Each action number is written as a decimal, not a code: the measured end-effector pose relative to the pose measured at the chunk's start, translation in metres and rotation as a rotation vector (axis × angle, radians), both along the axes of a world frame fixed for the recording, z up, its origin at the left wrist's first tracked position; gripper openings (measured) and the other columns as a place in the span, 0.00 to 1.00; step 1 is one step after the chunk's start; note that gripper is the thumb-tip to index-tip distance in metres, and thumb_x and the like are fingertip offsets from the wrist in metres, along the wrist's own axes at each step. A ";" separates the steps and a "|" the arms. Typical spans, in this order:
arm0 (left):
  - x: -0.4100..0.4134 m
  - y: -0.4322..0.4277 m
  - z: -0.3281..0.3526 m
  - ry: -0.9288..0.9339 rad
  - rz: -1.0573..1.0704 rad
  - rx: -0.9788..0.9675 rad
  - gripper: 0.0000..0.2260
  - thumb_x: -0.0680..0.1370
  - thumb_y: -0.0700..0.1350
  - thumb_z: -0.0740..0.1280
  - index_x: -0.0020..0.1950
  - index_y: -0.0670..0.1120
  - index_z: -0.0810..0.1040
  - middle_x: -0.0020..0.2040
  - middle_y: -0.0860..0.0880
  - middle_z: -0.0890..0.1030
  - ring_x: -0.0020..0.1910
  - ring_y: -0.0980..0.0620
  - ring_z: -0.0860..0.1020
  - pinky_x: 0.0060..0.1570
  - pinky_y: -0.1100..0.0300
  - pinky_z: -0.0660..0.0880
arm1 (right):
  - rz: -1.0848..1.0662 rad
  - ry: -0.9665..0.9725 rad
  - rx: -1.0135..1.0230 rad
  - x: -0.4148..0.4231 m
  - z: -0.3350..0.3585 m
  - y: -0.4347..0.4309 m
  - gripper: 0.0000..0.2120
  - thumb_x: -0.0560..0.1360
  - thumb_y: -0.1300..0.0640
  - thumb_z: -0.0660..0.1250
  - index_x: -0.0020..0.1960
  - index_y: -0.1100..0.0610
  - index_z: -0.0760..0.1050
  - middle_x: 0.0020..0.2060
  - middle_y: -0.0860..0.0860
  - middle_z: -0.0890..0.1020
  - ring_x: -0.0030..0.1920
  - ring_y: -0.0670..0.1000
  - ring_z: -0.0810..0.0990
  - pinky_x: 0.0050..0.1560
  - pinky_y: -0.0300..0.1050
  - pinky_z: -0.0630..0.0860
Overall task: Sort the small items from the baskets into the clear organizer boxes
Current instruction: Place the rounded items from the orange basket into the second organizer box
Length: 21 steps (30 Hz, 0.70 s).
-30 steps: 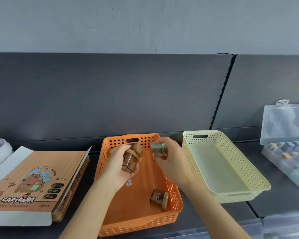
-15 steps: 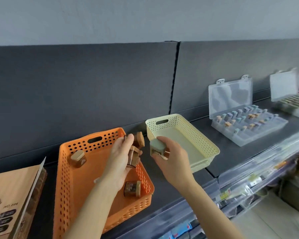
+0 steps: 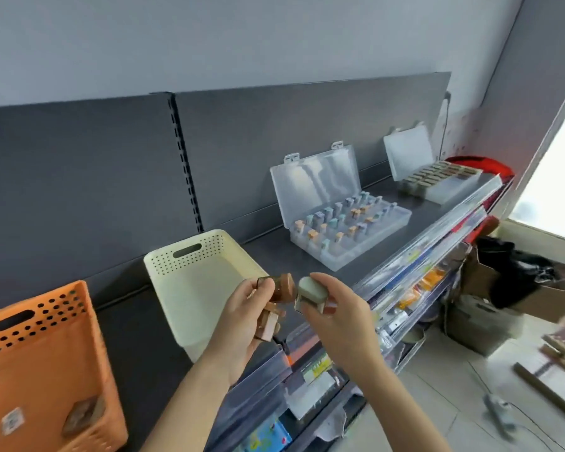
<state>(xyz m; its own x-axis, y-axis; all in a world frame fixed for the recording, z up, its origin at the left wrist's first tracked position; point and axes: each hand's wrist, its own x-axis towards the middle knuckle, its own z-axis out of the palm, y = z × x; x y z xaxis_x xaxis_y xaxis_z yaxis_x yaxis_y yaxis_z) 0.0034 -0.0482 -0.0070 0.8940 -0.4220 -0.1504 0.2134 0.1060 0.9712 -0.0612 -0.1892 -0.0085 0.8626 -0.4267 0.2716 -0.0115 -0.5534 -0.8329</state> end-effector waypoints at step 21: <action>0.000 -0.339 -0.032 -0.003 -0.164 0.033 0.14 0.79 0.52 0.62 0.55 0.43 0.76 0.44 0.43 0.81 0.38 0.51 0.77 0.39 0.56 0.74 | -0.374 0.105 0.045 -0.061 -0.027 -0.310 0.22 0.72 0.62 0.68 0.65 0.51 0.72 0.51 0.42 0.76 0.48 0.47 0.77 0.54 0.44 0.75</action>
<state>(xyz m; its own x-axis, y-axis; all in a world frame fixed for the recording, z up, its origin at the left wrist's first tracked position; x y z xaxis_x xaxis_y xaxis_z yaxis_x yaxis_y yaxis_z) 0.0038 -0.3873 -0.0393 0.8142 -0.5571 -0.1635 0.2219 0.0384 0.9743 -0.1227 -0.4990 -0.0357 0.6672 -0.7267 0.1638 -0.2923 -0.4576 -0.8397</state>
